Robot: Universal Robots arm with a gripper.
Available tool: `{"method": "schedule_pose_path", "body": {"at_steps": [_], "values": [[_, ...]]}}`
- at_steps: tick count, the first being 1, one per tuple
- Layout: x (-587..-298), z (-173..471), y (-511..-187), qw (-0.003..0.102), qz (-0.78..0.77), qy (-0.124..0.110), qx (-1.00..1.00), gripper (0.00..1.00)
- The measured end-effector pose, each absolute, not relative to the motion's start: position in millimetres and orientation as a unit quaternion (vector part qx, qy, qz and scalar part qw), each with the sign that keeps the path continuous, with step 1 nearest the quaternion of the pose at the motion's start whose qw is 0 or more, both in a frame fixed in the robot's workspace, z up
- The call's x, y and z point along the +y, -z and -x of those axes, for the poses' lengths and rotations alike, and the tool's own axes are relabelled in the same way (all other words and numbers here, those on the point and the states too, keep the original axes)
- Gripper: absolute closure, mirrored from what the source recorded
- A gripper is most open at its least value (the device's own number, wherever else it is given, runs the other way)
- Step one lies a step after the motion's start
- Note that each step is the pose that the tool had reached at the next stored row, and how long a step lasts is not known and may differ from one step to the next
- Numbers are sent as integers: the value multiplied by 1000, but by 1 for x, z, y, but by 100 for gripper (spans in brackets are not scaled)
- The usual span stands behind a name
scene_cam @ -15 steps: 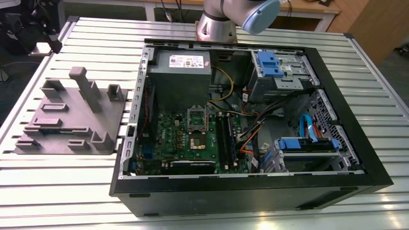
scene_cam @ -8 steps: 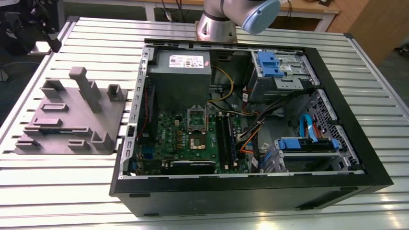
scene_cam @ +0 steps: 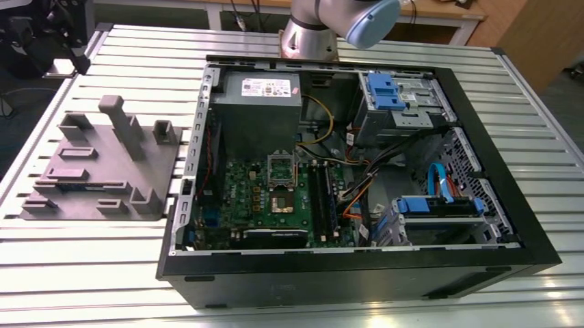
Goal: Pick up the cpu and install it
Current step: 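Pick up the cpu and move it towards the insertion slot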
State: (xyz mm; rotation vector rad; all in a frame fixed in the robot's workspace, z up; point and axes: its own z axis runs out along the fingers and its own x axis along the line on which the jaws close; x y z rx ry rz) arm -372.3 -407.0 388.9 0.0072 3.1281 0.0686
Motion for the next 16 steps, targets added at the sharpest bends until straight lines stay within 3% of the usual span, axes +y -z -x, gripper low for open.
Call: {"method": "schedule_pose_path", "body": {"at_steps": [16], "values": [[-407, 367, -389, 6, -2, -22, 1000, 53]]}}
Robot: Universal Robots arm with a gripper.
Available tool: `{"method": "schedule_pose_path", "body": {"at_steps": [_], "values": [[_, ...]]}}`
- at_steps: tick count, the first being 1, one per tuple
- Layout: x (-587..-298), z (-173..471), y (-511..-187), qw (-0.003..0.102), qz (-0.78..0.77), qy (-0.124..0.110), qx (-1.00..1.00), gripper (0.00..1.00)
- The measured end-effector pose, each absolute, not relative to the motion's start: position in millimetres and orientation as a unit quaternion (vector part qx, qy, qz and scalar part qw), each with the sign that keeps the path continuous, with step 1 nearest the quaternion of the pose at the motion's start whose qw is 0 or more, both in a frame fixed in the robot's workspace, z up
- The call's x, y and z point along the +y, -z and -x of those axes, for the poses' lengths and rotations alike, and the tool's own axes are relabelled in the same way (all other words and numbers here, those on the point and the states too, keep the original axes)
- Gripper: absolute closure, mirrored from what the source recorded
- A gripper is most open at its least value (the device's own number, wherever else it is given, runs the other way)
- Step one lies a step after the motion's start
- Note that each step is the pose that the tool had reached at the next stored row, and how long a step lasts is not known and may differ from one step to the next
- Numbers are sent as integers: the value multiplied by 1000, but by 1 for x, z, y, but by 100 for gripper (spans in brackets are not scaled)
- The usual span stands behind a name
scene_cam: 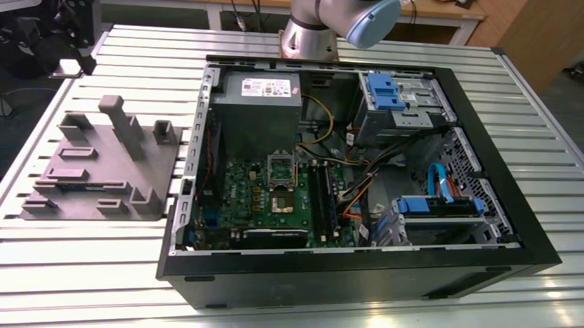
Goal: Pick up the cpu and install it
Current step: 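Pick up the cpu and move it towards the insertion slot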
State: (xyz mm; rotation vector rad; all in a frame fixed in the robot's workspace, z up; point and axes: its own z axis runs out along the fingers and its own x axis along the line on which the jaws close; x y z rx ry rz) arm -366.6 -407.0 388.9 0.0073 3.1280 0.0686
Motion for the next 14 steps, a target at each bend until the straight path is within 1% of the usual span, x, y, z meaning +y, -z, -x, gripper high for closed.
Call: {"method": "schedule_pose_path", "body": {"at_steps": [14], "values": [[-407, 361, -389, 6, -2, -22, 1000, 53]]}}
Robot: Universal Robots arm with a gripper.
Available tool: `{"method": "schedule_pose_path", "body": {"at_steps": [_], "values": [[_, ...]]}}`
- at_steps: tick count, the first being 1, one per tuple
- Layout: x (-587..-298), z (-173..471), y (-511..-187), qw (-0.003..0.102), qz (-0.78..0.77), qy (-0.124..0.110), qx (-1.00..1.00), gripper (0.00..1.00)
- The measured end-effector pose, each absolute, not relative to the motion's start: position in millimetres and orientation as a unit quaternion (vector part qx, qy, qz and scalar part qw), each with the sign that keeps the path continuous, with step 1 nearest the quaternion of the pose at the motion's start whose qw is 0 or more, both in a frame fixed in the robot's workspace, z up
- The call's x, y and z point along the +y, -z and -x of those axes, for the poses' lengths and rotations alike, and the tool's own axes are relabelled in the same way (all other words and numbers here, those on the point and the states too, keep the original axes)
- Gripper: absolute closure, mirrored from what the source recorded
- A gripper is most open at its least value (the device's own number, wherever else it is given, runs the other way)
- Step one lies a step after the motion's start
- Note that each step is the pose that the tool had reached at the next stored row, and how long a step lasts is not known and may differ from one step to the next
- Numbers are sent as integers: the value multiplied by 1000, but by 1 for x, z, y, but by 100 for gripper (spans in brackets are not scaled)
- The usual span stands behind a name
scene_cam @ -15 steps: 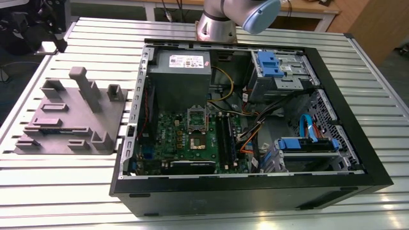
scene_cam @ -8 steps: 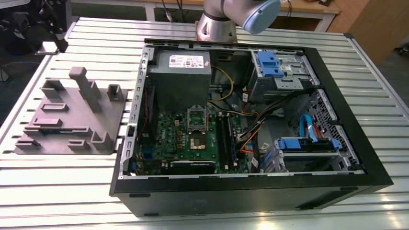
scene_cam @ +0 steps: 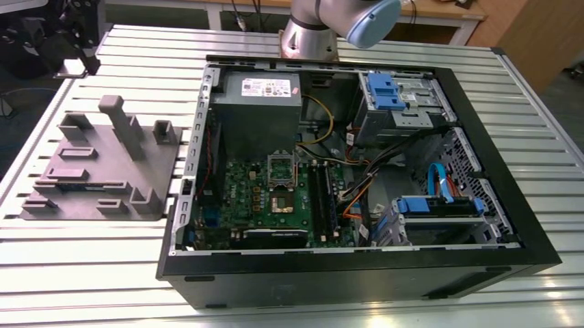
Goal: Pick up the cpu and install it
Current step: 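Pick up the cpu and move it towards the insertion slot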
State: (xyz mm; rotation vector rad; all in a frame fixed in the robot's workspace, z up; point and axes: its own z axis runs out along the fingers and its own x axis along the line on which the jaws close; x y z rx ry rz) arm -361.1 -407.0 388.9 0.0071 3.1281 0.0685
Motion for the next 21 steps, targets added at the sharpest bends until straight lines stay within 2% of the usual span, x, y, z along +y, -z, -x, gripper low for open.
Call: {"method": "schedule_pose_path", "body": {"at_steps": [21], "values": [[-409, 352, -389, 6, -3, -22, 1000, 53]]}}
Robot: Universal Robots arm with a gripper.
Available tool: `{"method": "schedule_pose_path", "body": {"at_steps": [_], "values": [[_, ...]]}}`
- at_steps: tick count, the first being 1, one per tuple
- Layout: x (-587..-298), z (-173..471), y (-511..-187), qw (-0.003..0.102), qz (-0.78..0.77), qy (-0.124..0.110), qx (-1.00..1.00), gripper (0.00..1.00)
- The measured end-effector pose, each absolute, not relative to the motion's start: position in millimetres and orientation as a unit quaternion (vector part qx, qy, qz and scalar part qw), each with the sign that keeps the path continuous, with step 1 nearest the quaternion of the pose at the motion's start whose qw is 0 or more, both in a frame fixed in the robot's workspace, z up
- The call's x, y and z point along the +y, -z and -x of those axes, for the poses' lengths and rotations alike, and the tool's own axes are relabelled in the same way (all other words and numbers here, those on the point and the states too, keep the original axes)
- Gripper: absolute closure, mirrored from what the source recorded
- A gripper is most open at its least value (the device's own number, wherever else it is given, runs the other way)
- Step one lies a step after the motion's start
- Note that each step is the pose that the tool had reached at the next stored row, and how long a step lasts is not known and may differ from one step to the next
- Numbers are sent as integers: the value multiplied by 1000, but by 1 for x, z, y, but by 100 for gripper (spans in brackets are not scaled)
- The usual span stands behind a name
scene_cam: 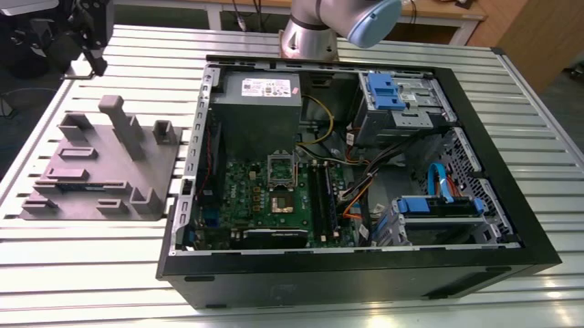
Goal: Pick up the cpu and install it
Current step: 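Pick up the cpu and move it towards the insertion slot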
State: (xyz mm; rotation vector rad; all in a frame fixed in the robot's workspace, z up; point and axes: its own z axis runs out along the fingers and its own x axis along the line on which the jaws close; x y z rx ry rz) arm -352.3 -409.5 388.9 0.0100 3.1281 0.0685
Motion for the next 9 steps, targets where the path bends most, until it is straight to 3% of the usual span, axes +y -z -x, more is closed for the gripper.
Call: {"method": "schedule_pose_path", "body": {"at_steps": [9], "values": [[-411, 347, -389, 7, -6, -22, 1000, 53]]}}
